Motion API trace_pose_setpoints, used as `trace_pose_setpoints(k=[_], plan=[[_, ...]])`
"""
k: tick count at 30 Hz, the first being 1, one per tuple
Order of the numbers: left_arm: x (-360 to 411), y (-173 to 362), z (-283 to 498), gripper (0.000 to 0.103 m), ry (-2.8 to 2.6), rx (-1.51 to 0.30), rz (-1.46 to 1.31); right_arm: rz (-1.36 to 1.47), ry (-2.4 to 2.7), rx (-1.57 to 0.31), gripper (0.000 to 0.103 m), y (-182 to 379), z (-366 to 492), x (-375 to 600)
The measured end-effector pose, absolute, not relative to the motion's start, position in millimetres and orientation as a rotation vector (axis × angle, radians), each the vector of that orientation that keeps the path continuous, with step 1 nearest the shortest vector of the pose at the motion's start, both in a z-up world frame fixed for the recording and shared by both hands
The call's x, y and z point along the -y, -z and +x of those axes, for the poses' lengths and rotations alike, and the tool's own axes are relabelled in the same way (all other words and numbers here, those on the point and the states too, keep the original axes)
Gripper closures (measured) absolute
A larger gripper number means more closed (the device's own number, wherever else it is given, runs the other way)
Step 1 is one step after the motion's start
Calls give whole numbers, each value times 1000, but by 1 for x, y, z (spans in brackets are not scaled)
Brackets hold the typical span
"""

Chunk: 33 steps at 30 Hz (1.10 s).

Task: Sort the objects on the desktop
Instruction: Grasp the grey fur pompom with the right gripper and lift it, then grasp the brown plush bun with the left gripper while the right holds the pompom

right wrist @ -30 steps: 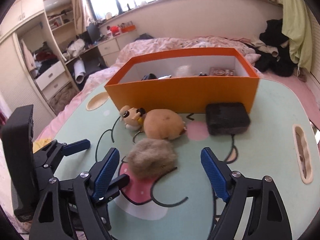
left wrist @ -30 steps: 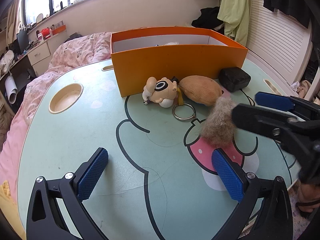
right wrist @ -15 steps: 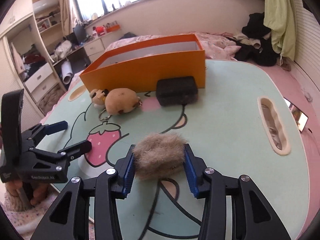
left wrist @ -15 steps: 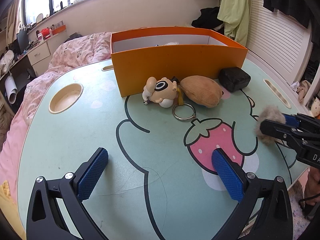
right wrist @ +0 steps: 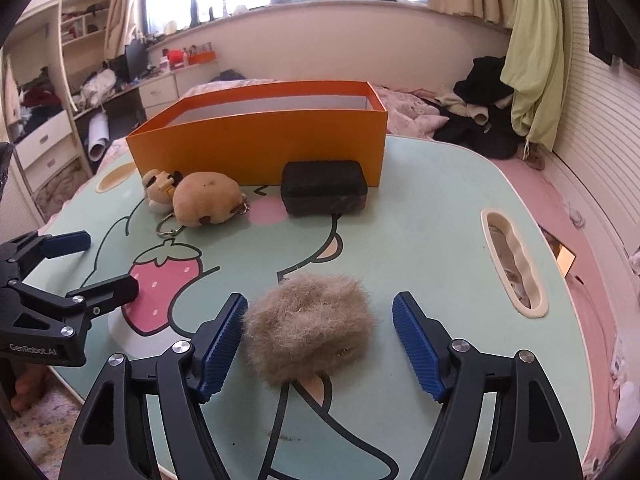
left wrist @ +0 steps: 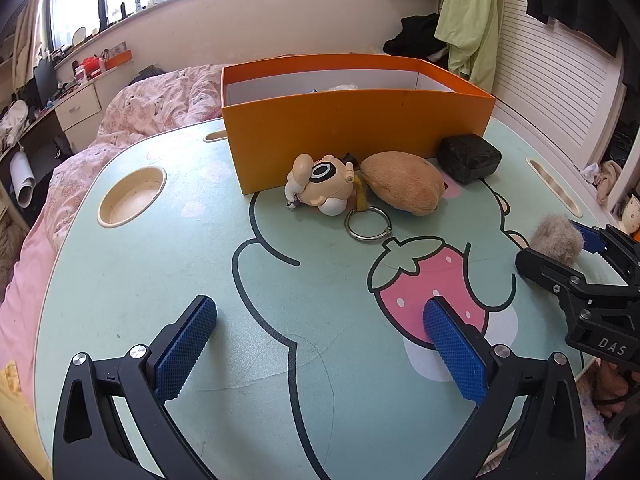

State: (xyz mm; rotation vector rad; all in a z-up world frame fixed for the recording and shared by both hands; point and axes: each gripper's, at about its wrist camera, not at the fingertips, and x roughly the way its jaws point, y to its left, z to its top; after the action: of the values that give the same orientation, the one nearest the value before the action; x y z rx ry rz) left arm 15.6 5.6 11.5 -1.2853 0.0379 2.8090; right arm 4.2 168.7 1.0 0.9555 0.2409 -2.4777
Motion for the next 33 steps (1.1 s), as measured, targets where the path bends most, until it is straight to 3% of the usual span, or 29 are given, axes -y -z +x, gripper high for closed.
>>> trace_pose_setpoints(k=[1,10,19,21,23,31,32,33], plan=[[-6,-12,16,0,-2809,-37,-1285,938,2473,-235,59,-2,5,-170],[-5,-14,18,0,-2797,-5,-1256,708,2486,-8,60,-22,25,-203],[-30,-60,12,1,-2796,-88,-982,764,2483,18,60,-16,21,-205],[-39,-66,-1,25,-2783,-127,-954,776,2485,26,59,-15,20,-206],[-51,-66,-18,39,-2749,-183,-994,794,2478,41,59,-12,18,-208],[-86,-36,-58,42,-2697,-414,-1139,799,2479,68,59,-12,18,-213],[-85,-30,-62,43,-2703,-423,-1182,799,2482,67,59,-13,19,-213],[-84,-25,-66,57,-2695,-422,-1214,801,2481,70,59,-13,19,-214]])
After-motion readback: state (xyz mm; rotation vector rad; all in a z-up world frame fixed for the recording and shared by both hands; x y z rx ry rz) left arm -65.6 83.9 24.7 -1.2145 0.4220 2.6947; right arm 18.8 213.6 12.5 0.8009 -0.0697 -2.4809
